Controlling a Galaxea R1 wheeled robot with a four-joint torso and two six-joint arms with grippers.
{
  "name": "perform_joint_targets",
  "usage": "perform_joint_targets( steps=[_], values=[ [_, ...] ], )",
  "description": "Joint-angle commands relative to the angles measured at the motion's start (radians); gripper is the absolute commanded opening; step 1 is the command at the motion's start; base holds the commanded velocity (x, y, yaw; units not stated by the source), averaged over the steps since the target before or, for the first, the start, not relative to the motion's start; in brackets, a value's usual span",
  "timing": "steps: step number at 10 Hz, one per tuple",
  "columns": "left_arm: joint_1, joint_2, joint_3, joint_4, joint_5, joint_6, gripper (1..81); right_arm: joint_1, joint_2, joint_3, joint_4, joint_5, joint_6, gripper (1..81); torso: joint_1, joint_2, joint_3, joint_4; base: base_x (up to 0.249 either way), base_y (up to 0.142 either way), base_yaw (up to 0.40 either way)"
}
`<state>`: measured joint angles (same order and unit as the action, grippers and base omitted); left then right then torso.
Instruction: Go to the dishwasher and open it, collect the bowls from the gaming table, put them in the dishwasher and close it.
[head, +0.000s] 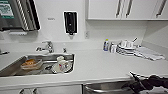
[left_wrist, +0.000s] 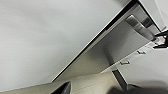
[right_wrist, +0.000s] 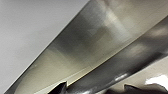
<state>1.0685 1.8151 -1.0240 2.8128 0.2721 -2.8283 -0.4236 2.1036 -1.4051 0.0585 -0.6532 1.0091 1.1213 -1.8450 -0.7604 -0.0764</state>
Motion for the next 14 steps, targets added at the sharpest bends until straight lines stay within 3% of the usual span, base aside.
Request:
perform_joint_targets(
  steps=[1,6,8,12,14],
  values=[
    [-0.075,-0.045,0.024,0.067,0.093,-0.052,81.1,0.091,-0.017,-0.011,0.012,-0.022,0.006,81.1,0.000,0.000,0.000,0.000,0.000,0.000,0.000],
    [-0.074,-0.022,0.010,0.067,0.093,-0.052,81.1,0.002,0.005,-0.006,-0.002,0.010,-0.006,81.1,0.000,0.000,0.000,0.000,0.000,0.000,0.000],
    [-0.074,-0.025,0.010,0.067,0.093,-0.052,81.1,-0.040,0.000,0.002,-0.043,0.012,-0.020,81.1,0.000,0.000,0.000,0.000,0.000,0.000,0.000],
    [-0.074,-0.020,0.009,0.067,0.093,-0.052,81.1,-0.105,-0.064,0.057,-0.052,0.066,-0.118,81.1,0.000,0.000,0.000,0.000,0.000,0.000,0.000],
    [-0.074,-0.017,0.004,0.067,0.093,-0.052,81.1,-0.160,-0.071,0.068,-0.042,0.143,-0.193,81.1,0.000,0.000,0.000,0.000,0.000,0.000,0.000]
  ],
)
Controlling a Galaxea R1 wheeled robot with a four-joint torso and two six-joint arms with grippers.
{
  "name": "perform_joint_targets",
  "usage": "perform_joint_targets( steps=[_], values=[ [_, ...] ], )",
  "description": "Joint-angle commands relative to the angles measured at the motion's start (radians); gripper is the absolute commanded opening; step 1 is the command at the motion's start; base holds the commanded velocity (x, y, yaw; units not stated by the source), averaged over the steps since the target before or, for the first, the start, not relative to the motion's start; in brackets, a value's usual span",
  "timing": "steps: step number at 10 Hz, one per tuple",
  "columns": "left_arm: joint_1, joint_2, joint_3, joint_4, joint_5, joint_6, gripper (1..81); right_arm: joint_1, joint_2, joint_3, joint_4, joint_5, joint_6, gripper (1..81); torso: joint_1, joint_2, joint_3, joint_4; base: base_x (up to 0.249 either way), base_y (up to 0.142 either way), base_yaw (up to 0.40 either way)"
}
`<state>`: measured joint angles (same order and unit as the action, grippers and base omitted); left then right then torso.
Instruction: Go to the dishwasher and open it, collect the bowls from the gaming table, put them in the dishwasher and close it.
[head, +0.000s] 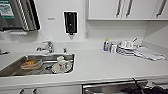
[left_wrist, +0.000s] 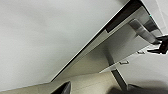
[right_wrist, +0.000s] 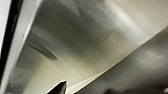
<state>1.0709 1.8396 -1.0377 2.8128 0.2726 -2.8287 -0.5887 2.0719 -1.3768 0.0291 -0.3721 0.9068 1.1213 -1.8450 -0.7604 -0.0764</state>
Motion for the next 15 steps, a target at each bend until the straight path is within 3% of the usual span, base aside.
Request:
perform_joint_targets(
  steps=[1,4,6,11,15],
  values=[
    [-0.074,-0.042,0.014,0.067,0.093,-0.051,81.1,-0.018,-0.036,0.042,-0.009,-0.097,-0.114,81.1,0.000,0.000,0.000,0.000,0.000,0.000,0.000],
    [-0.074,-0.032,-0.002,0.067,0.093,-0.051,81.1,-0.055,-0.022,0.096,-0.011,-0.071,-0.118,81.1,0.000,0.000,0.000,0.000,0.000,0.000,0.000],
    [-0.058,-0.017,-0.018,0.067,0.093,-0.051,81.1,-0.099,-0.013,0.121,-0.012,0.001,-0.157,81.1,0.000,0.000,0.000,0.000,0.000,0.000,0.000],
    [-0.058,-0.008,-0.019,0.067,0.093,-0.051,81.1,-0.204,-0.011,0.056,-0.025,0.030,-0.218,81.1,0.000,0.000,0.001,0.000,0.000,0.000,0.000],
    [-0.058,-0.006,-0.019,0.067,0.093,-0.051,81.1,-0.204,0.013,0.049,-0.023,0.033,-0.217,81.1,0.000,-0.001,0.002,0.000,0.000,0.000,0.000]
  ],
)
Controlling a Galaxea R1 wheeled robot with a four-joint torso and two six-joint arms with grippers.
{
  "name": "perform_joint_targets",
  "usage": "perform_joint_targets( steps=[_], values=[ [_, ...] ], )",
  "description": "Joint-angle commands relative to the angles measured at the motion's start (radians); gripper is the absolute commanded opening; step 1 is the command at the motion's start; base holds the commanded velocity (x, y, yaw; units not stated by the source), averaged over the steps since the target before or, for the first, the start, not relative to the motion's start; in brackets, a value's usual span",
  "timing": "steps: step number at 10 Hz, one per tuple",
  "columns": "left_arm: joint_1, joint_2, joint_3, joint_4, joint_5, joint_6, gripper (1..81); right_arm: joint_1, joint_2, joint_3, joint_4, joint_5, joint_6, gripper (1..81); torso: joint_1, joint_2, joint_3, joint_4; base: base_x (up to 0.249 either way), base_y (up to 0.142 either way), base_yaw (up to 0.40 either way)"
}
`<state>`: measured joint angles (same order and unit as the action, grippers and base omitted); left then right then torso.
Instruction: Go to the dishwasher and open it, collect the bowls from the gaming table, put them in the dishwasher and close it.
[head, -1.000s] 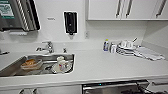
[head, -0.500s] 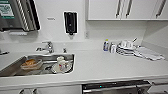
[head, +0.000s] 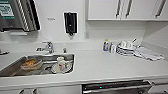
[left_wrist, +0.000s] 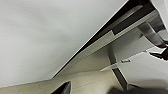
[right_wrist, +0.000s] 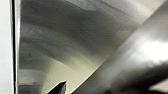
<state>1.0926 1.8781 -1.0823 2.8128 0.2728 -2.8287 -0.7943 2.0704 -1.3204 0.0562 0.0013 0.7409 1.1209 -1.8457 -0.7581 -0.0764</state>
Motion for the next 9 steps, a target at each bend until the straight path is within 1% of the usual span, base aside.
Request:
perform_joint_targets(
  steps=[1,9],
  values=[
    [-0.079,-0.045,0.025,0.067,0.092,-0.051,81.1,0.002,0.023,-0.009,-0.050,-0.342,-0.049,81.1,0.000,0.000,0.000,0.000,0.000,0.000,0.000],
    [-0.079,-0.040,0.025,0.067,0.092,-0.051,81.1,0.008,0.035,-0.037,-0.049,-0.354,-0.049,81.1,0.000,0.000,0.000,0.000,0.000,0.000,0.000]
  ],
)
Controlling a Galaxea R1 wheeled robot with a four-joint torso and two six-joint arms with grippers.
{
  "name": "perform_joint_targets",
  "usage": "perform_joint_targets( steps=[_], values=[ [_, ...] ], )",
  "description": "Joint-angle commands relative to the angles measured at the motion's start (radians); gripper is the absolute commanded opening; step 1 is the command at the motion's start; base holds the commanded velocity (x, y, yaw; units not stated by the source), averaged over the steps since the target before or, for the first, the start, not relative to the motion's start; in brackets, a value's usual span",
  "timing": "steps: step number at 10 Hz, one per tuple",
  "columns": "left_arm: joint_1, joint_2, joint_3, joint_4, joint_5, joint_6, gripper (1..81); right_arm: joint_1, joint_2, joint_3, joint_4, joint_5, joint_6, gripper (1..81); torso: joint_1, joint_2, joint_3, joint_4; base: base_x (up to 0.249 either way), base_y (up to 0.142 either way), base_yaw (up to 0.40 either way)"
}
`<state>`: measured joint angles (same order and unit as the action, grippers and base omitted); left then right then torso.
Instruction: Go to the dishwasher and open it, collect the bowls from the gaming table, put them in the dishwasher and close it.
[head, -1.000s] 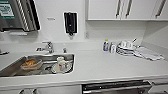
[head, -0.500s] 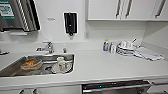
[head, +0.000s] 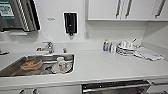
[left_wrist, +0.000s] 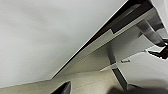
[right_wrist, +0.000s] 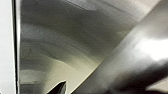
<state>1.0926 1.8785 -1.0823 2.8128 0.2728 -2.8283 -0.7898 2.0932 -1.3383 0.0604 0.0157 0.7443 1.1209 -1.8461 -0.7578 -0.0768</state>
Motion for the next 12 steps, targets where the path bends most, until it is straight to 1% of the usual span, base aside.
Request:
perform_joint_targets(
  steps=[1,6,9,12],
  values=[
    [-0.078,-0.041,0.025,0.067,0.092,-0.052,81.1,0.005,0.015,-0.022,-0.053,-0.370,-0.052,81.1,0.000,0.000,0.000,0.000,-0.065,0.000,0.000],
    [-0.079,-0.039,0.025,0.067,0.092,-0.052,81.1,0.005,0.026,-0.031,-0.056,-0.372,-0.049,81.1,0.000,-0.001,0.000,0.000,-0.073,0.000,0.000],
    [-0.079,-0.036,0.025,0.067,0.092,-0.052,81.1,-0.009,0.063,-0.087,-0.057,-0.381,-0.049,81.1,0.000,-0.001,0.000,0.000,-0.078,0.000,0.000],
    [-0.079,-0.035,0.025,0.067,0.092,-0.052,81.1,-0.021,0.082,-0.107,-0.060,-0.381,-0.051,81.1,-0.001,-0.001,0.000,0.000,-0.079,0.000,0.000]
  ],
)
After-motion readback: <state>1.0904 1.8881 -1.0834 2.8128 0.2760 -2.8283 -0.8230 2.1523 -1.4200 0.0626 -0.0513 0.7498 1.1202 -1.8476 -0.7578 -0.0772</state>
